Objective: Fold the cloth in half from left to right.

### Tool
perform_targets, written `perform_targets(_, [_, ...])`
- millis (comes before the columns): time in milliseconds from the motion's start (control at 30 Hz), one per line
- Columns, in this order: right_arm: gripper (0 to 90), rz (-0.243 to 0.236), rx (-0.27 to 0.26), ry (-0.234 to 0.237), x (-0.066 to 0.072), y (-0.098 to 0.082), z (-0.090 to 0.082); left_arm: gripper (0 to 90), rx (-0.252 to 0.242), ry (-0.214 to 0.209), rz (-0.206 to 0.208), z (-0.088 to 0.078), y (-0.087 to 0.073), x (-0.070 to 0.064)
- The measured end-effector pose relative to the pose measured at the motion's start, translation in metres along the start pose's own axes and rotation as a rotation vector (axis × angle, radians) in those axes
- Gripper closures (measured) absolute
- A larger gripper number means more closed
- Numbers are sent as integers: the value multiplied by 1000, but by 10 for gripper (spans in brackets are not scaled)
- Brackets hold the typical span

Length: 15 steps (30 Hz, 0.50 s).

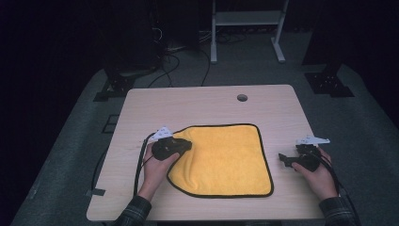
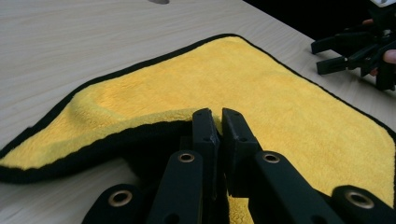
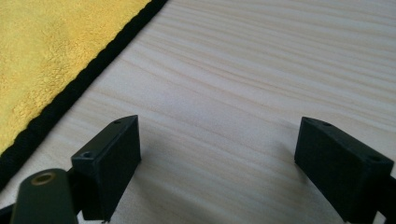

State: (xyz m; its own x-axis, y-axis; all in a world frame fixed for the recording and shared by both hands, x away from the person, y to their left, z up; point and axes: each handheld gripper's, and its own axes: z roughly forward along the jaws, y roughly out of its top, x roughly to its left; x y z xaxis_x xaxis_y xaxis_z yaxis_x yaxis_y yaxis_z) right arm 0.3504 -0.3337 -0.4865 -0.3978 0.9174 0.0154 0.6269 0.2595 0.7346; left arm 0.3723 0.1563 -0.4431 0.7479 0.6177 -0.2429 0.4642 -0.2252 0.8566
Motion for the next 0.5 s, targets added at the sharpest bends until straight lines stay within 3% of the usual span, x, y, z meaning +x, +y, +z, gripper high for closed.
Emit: perform_targets(500, [133, 0, 0, 0, 0, 0, 0, 843, -2, -62, 23, 30, 17, -16])
